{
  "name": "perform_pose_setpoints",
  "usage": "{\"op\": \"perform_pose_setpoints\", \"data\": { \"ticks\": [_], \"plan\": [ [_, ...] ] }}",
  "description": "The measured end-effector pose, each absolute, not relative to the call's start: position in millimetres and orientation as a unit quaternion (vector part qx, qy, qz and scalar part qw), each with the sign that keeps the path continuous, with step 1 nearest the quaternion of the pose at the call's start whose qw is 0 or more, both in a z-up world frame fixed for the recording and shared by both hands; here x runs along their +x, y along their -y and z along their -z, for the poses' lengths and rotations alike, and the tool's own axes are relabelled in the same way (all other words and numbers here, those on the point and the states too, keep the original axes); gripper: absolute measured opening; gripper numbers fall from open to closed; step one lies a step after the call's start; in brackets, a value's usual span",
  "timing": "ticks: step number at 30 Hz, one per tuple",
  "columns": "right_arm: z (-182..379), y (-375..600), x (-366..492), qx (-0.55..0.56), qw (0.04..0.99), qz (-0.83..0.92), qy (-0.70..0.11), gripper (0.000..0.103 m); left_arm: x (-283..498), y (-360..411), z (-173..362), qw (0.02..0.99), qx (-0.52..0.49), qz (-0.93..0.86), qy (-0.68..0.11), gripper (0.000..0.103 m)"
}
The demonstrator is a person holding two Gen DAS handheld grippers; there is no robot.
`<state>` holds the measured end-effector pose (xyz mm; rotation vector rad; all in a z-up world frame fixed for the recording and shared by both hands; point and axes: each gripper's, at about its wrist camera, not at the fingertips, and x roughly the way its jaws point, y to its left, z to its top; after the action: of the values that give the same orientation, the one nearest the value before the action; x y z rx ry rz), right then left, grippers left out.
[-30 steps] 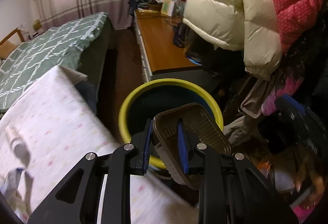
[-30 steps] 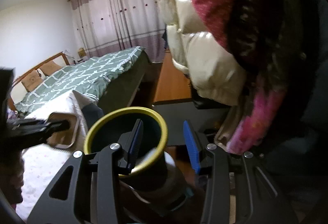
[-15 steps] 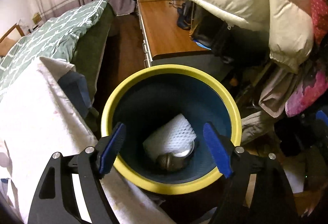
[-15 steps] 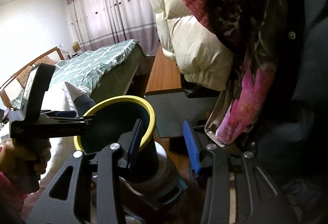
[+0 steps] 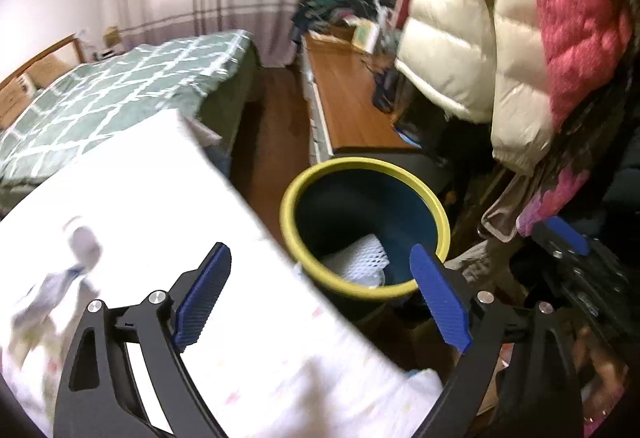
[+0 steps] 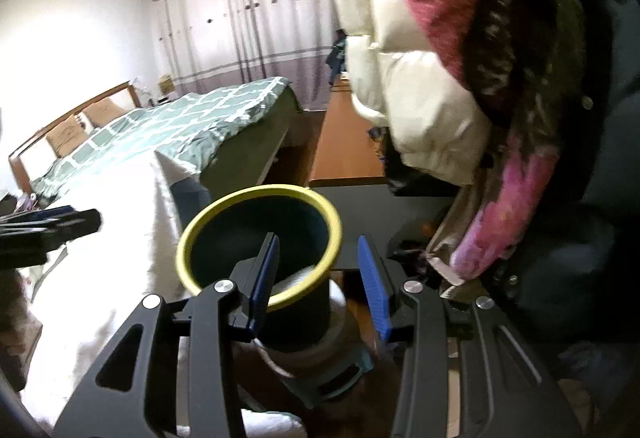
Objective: Collect trash
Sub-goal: 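Move the right tool back over the table toward the tube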
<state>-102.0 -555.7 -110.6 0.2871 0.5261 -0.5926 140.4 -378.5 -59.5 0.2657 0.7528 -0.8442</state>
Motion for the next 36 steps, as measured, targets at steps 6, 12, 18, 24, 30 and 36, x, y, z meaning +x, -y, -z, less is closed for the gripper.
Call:
{"op": "perform_pose_setpoints", "data": {
  "ticks": [6,12,18,24,30,36],
  "plan": [
    [101.9,519.5,-84.1,0.117,0.925,0.25,-0.259,0.04,122.4,272.1,28.5,0.873,0.084,0.353,-0.325,0.098],
    [99.4,466.7,-50.3,0.089,0.939,0.183,-0.276,0.04,105.1,153.4,12.8,0.913,0.037,0.272,-0.302,0.098],
    [96.8,409.1,-9.2,0.069,0.95,0.09,-0.292,0.041,85.1,48.8,16.7,0.941,0.009,0.164,-0.295,0.098],
    [87.6,341.2,33.3,0.055,0.953,-0.017,-0.296,0.041,67.4,-14.6,22.4,0.952,-0.009,0.103,-0.289,0.098],
    [85.7,271.5,93.6,-0.001,0.947,-0.095,-0.305,0.041,67.0,-25.1,24.8,0.953,-0.017,0.1,-0.286,0.098],
    [101.1,224.3,138.5,-0.101,0.935,-0.12,-0.318,0.041,72.5,-19.1,31.0,0.95,-0.017,0.108,-0.294,0.098]
  ]
}}
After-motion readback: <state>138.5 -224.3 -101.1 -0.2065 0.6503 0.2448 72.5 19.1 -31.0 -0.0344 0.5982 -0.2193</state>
